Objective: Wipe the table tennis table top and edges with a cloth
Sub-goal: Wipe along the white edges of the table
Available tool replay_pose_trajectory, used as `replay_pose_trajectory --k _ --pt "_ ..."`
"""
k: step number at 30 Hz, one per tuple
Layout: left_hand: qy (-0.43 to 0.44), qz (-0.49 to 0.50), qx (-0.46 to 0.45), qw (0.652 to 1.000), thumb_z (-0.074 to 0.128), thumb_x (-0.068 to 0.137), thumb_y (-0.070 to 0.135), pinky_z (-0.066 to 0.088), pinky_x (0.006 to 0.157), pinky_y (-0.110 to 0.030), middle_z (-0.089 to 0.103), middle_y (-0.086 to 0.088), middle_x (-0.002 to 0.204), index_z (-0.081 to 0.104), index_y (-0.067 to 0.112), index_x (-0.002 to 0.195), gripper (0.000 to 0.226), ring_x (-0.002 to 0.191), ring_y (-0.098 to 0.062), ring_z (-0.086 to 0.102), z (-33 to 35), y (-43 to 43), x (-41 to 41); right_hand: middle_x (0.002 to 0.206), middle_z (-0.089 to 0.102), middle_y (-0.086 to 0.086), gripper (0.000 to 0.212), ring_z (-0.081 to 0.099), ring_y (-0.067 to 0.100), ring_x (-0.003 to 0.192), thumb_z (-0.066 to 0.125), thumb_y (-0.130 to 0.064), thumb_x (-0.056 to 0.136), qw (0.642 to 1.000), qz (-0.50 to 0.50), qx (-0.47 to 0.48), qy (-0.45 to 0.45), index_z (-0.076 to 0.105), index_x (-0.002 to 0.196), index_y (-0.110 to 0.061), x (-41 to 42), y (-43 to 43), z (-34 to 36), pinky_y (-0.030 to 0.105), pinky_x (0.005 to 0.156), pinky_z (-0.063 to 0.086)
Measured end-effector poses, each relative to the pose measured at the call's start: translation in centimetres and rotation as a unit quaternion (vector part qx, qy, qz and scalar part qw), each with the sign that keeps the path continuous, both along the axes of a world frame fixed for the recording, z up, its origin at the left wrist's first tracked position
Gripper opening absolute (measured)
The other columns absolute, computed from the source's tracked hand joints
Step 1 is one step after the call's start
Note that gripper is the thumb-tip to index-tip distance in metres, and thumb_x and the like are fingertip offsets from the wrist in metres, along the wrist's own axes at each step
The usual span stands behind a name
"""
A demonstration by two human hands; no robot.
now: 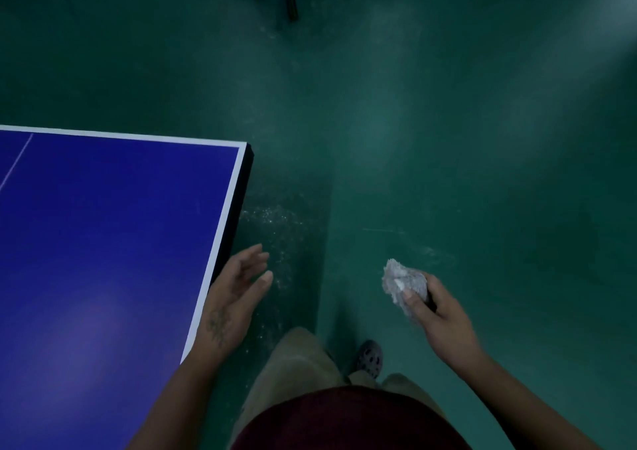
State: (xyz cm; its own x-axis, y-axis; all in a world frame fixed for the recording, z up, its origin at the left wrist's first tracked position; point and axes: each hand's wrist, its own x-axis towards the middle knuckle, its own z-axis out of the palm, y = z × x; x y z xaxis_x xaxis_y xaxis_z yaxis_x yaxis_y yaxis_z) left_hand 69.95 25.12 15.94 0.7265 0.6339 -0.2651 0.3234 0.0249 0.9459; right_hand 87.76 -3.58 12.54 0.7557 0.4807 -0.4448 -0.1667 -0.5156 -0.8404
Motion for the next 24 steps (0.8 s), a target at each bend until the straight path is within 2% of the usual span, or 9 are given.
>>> replay_pose_trajectory --k 4,8,11,13,15,17,19,22,24 --pt "0.007 0.019 -0.003 1.0 0.07 0.092 0.029 0.055 0.095 -0.014 0.072 0.015 0.132 0.062 0.027 0.141 0.05 0.127 -0.004 0.066 -0.6 3.2 4.1 0.124 0.072 -0.018 0.035 0.068 -0.007 0.108 0.06 -0.037 0.104 1.0 0.016 0.002 0.002 0.062 0.138 -0.031 5.0 4.6 -0.3 0.015 0.086 0.051" --pt "0.012 0.041 -0.003 0.999 0.07 0.09 0.033 0.054 0.102 -0.029 0.073 0.009 0.134 0.064 0.031 0.139 0.049 0.128 -0.01 0.067 -2.0 8.3 8.8 0.117 0.073 -0.025 0.036 0.068 -0.007 0.108 0.059 -0.05 0.096 1.0 0.011 0.01 -0.002 0.062 0.131 -0.04 9.9 10.1 -0.6 0.013 0.086 0.051" --pt "0.013 0.038 -0.015 0.999 0.07 0.089 0.031 0.054 0.105 -0.037 0.074 0.005 0.133 0.065 0.026 0.138 0.049 0.128 -0.014 0.068 -2.3 12.7 12.9 0.117 0.071 -0.031 0.03 0.068 -0.006 0.109 0.062 -0.042 0.101 1.0 -0.02 0.014 0.004 0.063 0.131 -0.039 13.5 14.2 -0.5 0.015 0.088 0.053" --pt "0.022 0.024 -0.023 0.999 0.07 0.09 0.03 0.055 0.103 -0.03 0.075 0.005 0.131 0.065 0.025 0.138 0.049 0.126 -0.011 0.068 -2.1 15.7 15.8 0.116 0.072 -0.029 0.029 0.069 -0.004 0.108 0.063 -0.037 0.103 0.999 -0.045 0.012 0.012 0.065 0.132 -0.035 15.7 16.6 -0.3 0.024 0.09 0.054" --pt "0.027 0.004 -0.028 0.999 0.071 0.094 0.027 0.056 0.096 -0.017 0.075 0.01 0.13 0.066 0.026 0.138 0.045 0.125 -0.005 0.068 -2.0 18.6 18.7 0.115 0.073 -0.027 0.034 0.07 -0.004 0.107 0.062 -0.049 0.097 0.998 -0.059 0.017 0.007 0.066 0.129 -0.036 17.7 19.2 0.1 0.024 0.087 0.053" --pt "0.03 -0.015 -0.031 0.999 0.07 0.099 0.018 0.054 0.093 -0.011 0.075 0.014 0.13 0.065 0.027 0.138 0.041 0.125 -0.003 0.067 -2.1 21.6 21.8 0.115 0.074 -0.025 0.041 0.07 -0.003 0.106 0.061 -0.055 0.091 0.997 -0.072 0.018 -0.001 0.066 0.128 -0.038 20.0 21.8 0.1 0.024 0.086 0.052" --pt "0.029 -0.016 -0.039 0.999 0.069 0.101 0.014 0.054 0.096 -0.016 0.075 0.012 0.129 0.066 0.027 0.137 0.039 0.125 -0.005 0.067 -1.9 24.2 24.8 0.113 0.074 -0.025 0.039 0.07 -0.003 0.104 0.06 -0.054 0.09 0.997 -0.079 0.019 -0.007 0.066 0.126 -0.04 22.2 24.0 0.2 0.024 0.086 0.051" --pt "0.03 0.007 -0.052 0.998 0.07 0.098 0.019 0.054 0.104 -0.036 0.076 0.008 0.128 0.067 0.026 0.135 0.038 0.125 -0.01 0.069 -1.6 27.1 28.7 0.11 0.076 -0.022 0.036 0.071 -0.002 0.101 0.061 -0.054 0.091 0.995 -0.095 0.017 -0.01 0.067 0.124 -0.041 25.9 26.4 0.3 0.025 0.085 0.051" --pt "0.034 0.008 -0.055 0.998 0.07 0.1 0.016 0.054 0.104 -0.038 0.077 0.007 0.127 0.068 0.026 0.135 0.037 0.125 -0.01 0.069 -1.8 28.6 31.5 0.111 0.075 -0.023 0.034 0.07 -0.004 0.102 0.062 -0.054 0.093 0.995 -0.097 0.015 -0.01 0.067 0.125 -0.041 28.8 27.7 0.3 0.025 0.086 0.051"
